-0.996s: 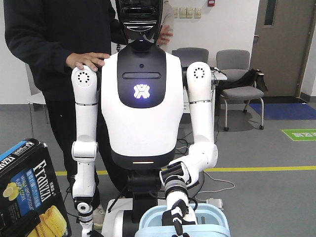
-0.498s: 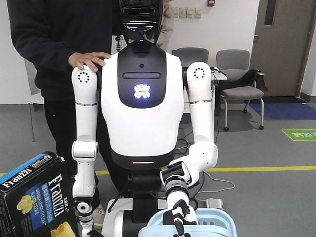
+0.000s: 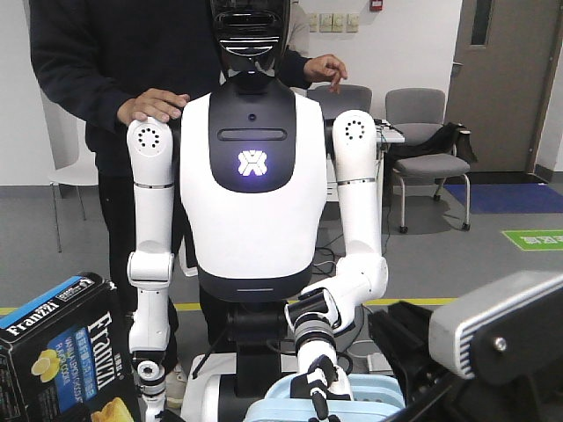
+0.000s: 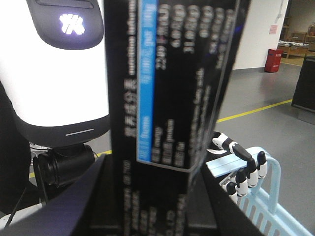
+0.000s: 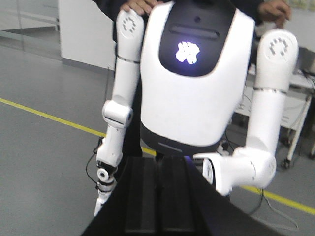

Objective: Pick snacks and fruit into basket
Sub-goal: 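Open the right gripper to drop the goji bag into the basket, then raise the empty right gripper up away from the basket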

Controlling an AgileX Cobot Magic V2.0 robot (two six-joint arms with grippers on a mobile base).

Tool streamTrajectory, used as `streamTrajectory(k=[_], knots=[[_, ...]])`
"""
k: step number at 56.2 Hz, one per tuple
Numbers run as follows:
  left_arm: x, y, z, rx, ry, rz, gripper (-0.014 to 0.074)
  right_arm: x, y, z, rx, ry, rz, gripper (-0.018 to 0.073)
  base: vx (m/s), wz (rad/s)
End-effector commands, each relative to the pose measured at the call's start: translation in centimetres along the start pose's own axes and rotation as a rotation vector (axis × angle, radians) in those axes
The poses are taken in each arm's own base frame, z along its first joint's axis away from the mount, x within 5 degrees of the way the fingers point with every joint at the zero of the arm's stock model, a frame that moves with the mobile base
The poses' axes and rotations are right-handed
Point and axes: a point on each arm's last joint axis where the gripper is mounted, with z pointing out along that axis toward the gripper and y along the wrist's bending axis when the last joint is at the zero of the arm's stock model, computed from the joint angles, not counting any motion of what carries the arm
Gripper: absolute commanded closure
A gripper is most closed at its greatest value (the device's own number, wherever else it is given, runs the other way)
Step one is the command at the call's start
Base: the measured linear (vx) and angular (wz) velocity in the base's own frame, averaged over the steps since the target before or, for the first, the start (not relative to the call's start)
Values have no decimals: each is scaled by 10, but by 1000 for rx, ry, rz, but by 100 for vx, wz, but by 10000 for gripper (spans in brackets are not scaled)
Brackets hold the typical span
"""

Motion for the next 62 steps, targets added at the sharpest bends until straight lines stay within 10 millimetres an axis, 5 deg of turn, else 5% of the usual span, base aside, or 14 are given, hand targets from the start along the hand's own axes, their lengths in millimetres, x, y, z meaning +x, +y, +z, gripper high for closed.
streamTrajectory(k=[1, 13, 14, 31, 46, 62], knots=[[-17, -2, 1, 30, -106, -19, 594, -32, -6, -5, 9, -134, -123, 568, 0, 0], [-14, -6, 1, 68, -69, 36, 594, -37, -3, -6, -28, -147, -118, 568, 0, 0], [-10, -10, 1, 110, -30, 95, 594, -37, 2, -6, -74, -154, -288, 568, 0, 0], [11, -27, -5, 331, 171, 214, 594, -38, -18, -7, 147, -135, -306, 568, 0, 0], [16, -29, -7, 331, 272, -60, 594, -38, -24, -8, 220, -122, -357, 568, 0, 0], [3, -31, -5, 335, 165, -245, 594, -55, -11, -7, 22, -192, 48, 568, 0, 0]])
